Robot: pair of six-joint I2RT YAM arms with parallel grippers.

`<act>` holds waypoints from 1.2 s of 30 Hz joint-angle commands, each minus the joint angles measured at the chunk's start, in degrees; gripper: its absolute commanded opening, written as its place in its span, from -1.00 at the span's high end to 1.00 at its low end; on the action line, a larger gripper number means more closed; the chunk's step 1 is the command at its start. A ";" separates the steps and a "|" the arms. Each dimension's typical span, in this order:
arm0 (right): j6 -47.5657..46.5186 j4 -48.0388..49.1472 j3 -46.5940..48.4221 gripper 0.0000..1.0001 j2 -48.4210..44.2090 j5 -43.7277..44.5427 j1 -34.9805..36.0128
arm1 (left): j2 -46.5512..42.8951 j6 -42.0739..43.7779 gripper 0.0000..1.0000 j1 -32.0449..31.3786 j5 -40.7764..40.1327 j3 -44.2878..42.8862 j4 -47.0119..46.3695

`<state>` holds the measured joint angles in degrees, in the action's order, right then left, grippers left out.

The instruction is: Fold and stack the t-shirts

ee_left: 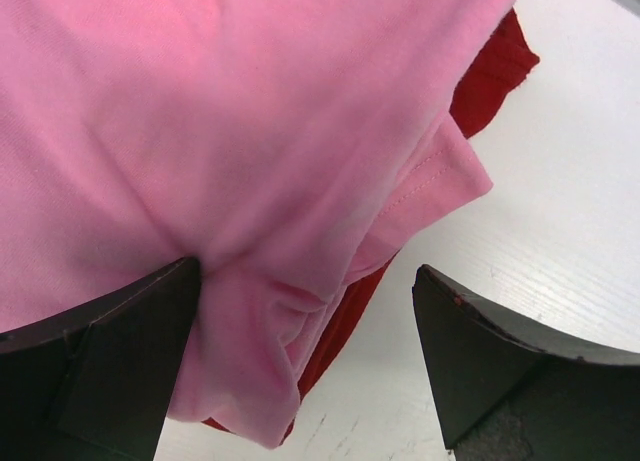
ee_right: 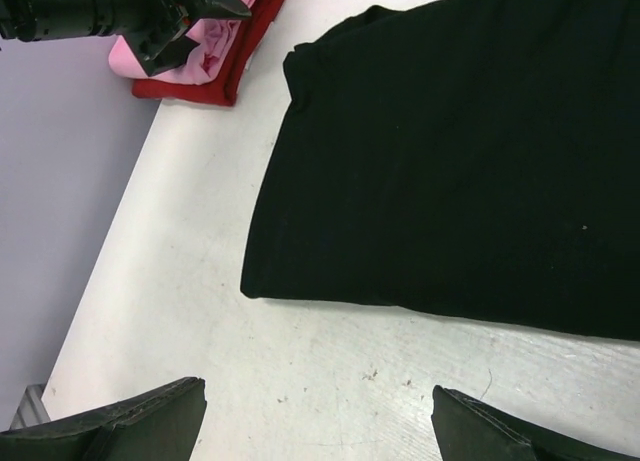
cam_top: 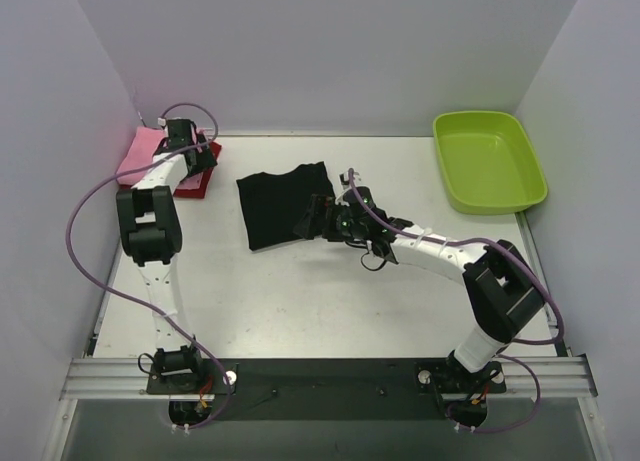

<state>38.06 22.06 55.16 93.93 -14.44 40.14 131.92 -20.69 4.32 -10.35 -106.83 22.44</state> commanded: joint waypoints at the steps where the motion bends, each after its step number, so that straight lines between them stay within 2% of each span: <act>1: -0.01 2.46 -0.84 -0.97 -4.80 -0.15 0.29 | -1.31 -3.38 -0.94 -2.55 0.08 8.73 5.41; 9: -0.01 1.49 -4.08 -0.97 -10.69 0.99 1.34 | -9.04 -4.89 -0.94 -3.88 0.68 18.84 4.20; 19: -1.15 -2.02 -6.46 -0.97 -16.85 3.80 2.93 | -15.81 -9.28 -0.94 -9.84 0.24 30.87 1.91; 29: -1.59 -3.61 -7.96 -0.97 -19.92 5.21 4.07 | -20.20 -13.32 -0.94 -15.55 1.73 37.91 -2.21; 36: -1.41 -3.43 -9.01 -0.97 -20.28 5.65 4.42 | -21.61 -15.43 -0.94 -20.57 0.68 38.80 -3.10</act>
<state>37.41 17.65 47.22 75.55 -10.24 43.99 108.86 -30.65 -12.14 -16.32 -71.55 13.58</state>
